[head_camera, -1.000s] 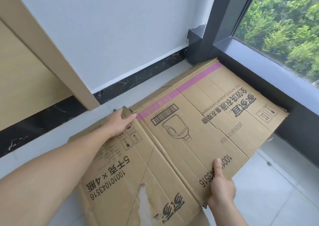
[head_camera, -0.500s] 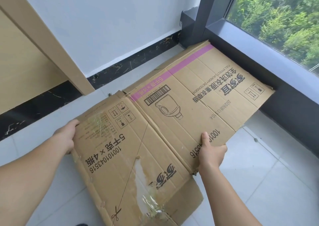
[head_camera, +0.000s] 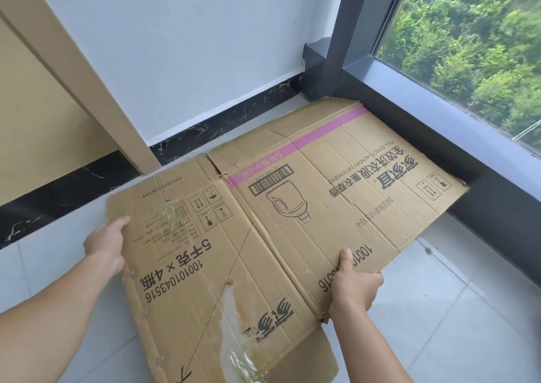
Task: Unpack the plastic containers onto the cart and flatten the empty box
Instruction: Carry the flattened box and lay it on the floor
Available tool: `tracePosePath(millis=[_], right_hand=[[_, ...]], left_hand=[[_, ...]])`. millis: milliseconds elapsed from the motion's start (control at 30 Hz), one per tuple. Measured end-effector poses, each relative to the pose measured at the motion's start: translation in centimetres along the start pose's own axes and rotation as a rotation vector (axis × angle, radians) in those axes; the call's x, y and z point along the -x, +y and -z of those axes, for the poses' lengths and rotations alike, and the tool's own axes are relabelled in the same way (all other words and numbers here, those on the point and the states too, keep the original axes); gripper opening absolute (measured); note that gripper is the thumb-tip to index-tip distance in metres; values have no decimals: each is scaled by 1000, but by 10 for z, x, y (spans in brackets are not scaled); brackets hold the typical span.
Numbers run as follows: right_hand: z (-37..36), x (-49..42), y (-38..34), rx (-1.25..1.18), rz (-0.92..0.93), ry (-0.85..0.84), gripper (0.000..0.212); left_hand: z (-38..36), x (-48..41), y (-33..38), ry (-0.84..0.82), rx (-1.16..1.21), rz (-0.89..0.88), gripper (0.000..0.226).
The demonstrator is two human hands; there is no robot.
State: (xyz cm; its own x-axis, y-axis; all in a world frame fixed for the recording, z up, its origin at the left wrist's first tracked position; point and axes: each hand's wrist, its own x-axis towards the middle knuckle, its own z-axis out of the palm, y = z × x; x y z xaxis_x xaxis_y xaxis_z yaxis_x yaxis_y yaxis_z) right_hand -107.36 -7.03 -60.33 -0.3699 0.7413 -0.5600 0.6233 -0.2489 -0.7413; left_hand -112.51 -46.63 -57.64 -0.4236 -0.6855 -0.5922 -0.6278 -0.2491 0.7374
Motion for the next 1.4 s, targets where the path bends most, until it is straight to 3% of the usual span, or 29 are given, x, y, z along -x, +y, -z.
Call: tracePosePath(millis=[100, 167, 300, 400, 633, 800, 967, 1067, 1100, 1233, 1333, 1400], right_hand=[[12, -2, 12, -57, 19, -3, 63], [18, 1, 20, -131, 10, 3, 52], [20, 5, 26, -334, -156, -64, 45], [21, 8, 31, -431, -324, -203, 45], [17, 1, 72, -666, -513, -538, 88], [33, 2, 82, -704, -527, -741, 116], [45, 0, 77, -561, -467, -386, 101], [55, -4, 71, -401, -396, 7, 62], [57, -6, 66, -343, -361, 113, 57], [55, -8, 52, -131, -279, 200, 94], [45, -7, 38, -119, -264, 193, 110], [40, -7, 35, -127, -262, 196, 104]], left_hand=[[10, -7, -3, -272, 95, 203, 30], [17, -10, -5, -360, 101, 248, 22], [18, -14, 9, -351, 93, 191, 22], [24, -18, 19, -350, 101, 153, 21], [32, -19, 48, -413, 31, 138, 19], [28, -19, 51, -411, 8, 125, 25], [32, -29, 24, -344, 87, 66, 60], [35, -44, 0, -272, 91, 75, 64], [34, -41, -5, -249, 70, 89, 60], [29, -42, -34, -219, -91, 232, 32], [18, -30, -44, -260, -287, 250, 45], [9, -24, -42, -282, -317, 195, 72]])
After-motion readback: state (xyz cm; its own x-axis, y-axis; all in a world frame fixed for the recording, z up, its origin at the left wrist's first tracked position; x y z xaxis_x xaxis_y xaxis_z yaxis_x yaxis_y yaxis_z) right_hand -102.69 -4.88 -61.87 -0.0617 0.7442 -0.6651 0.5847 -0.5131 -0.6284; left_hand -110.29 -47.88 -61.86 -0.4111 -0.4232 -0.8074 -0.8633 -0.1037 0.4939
